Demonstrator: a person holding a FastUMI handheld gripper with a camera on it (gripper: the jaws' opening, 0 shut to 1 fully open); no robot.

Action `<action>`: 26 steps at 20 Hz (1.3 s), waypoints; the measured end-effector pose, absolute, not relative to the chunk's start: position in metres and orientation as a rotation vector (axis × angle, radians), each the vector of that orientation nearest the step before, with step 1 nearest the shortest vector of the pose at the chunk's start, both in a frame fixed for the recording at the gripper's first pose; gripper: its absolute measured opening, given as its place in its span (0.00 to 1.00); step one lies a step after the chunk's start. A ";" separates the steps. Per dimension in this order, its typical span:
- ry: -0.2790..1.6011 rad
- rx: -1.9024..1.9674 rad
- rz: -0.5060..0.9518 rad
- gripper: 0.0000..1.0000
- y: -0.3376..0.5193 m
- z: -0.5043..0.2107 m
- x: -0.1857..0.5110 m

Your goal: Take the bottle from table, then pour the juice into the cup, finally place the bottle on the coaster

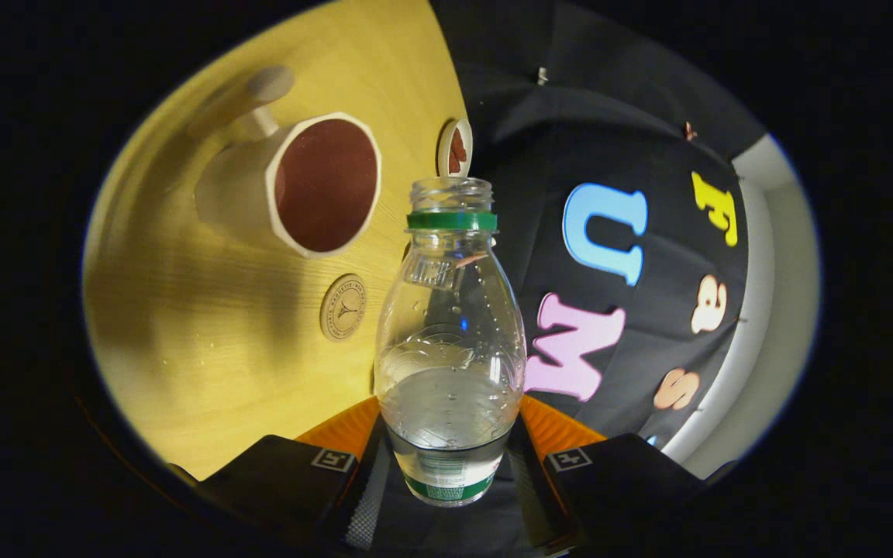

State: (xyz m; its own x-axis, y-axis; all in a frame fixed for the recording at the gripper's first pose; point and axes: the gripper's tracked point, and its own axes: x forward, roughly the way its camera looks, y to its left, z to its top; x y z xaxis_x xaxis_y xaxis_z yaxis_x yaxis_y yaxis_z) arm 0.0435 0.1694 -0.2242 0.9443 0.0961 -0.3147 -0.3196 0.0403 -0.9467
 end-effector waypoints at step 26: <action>0.241 0.147 0.354 0.76 0.187 -0.205 0.156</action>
State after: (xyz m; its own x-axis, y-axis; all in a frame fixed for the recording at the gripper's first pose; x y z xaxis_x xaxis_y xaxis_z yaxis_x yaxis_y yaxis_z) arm 0.1563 0.1872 -0.2051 0.9100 0.3591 -0.2074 -0.3242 0.9279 0.1843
